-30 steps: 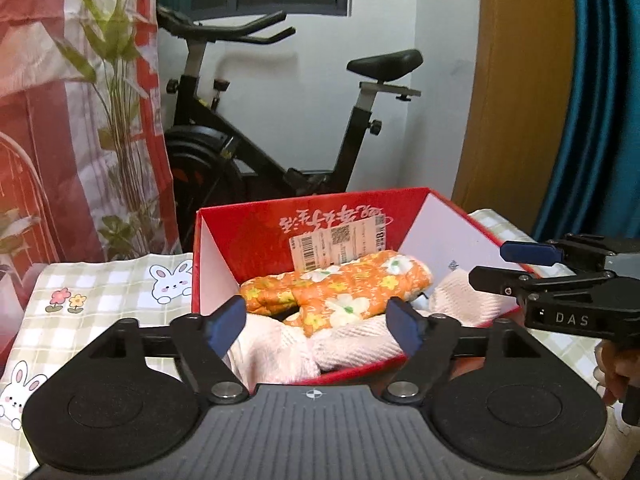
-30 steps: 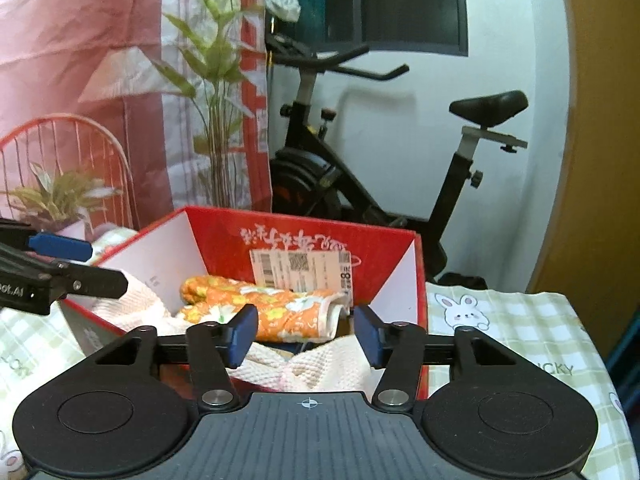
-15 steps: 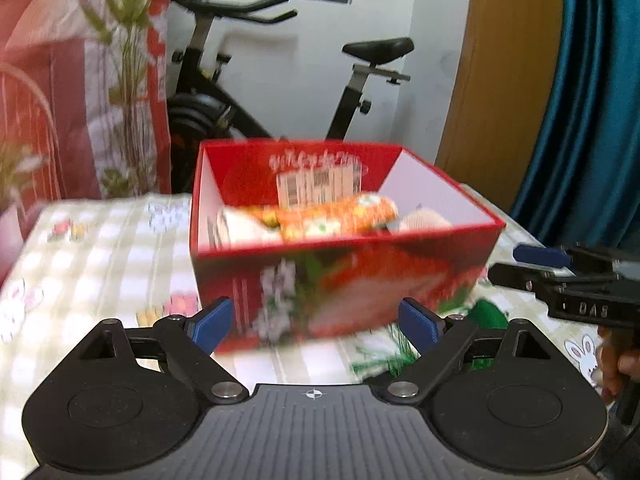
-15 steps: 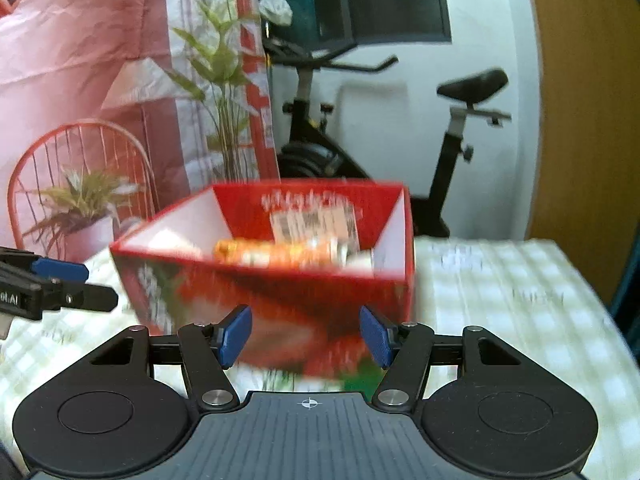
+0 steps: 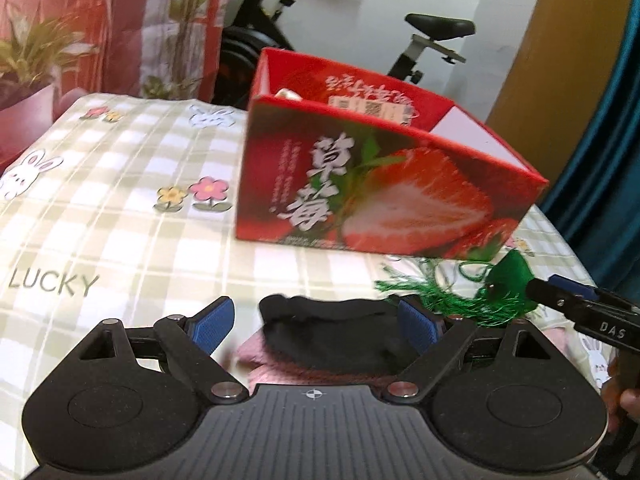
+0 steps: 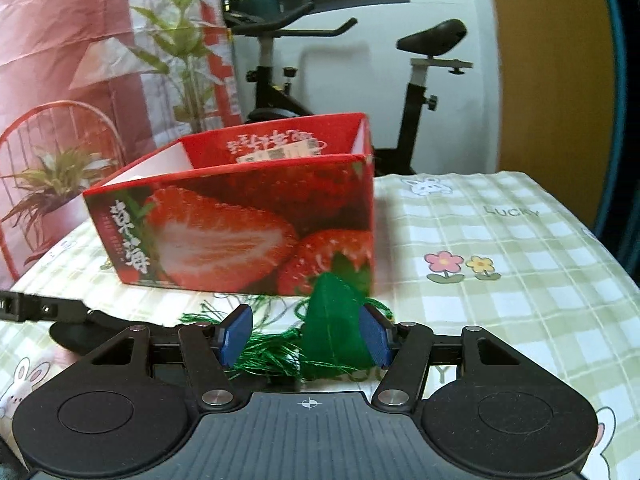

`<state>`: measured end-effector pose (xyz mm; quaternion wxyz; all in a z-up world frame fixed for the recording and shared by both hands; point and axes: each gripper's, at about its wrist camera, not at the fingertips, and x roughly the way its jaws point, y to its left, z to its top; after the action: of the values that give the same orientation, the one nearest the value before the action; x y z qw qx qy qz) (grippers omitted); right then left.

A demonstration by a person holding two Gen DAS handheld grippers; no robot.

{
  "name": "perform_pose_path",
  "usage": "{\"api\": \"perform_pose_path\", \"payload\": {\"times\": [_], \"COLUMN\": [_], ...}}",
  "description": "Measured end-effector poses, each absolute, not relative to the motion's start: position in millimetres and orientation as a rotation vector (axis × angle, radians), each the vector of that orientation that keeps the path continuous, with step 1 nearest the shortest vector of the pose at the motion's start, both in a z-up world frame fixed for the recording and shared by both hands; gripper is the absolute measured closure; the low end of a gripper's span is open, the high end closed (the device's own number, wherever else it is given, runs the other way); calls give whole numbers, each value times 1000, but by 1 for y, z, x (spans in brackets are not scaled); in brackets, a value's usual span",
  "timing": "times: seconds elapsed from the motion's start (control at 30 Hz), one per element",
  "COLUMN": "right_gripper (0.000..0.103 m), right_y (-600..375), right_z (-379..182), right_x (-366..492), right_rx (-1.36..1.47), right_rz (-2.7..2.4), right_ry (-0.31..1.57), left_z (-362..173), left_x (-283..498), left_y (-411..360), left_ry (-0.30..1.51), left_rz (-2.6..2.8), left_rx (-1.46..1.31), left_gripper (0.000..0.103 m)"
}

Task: Organize soft objects
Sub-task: 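Close the right gripper on the green leaf pouch while the left gripper closes beside it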

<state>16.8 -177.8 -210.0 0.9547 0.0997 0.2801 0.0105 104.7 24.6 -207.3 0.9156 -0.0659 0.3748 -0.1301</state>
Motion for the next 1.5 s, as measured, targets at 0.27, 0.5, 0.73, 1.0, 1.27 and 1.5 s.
{"api": "perform_pose_path", "payload": {"times": [0.27,0.5,0.73,1.0,1.27,1.5], "right_gripper": [47,47,50,63,61,59], "right_y": [-188,-208,-206,-157,-122,-132], "right_z": [-223,-238,-243,-231,-232,-240], "right_x": [25,38,54,70,74,63], "right_rx": [251,355,403,281,162,191], "right_rz": [5,-37,32,206,293,267], "right_ry": [585,646,679,670,661,643], "left_z": [-216,-219,-221,-222,-221,-202], "left_x": [102,102,104,105,106,117], "left_y": [23,25,29,34,38,29], "left_ry": [773,776,768,768,757,739], "left_rz": [-267,-253,-237,-212,-201,-248], "left_rx": [-124,-148,-178,-199,-223,-192], "left_gripper": [15,16,18,22,26,42]}}
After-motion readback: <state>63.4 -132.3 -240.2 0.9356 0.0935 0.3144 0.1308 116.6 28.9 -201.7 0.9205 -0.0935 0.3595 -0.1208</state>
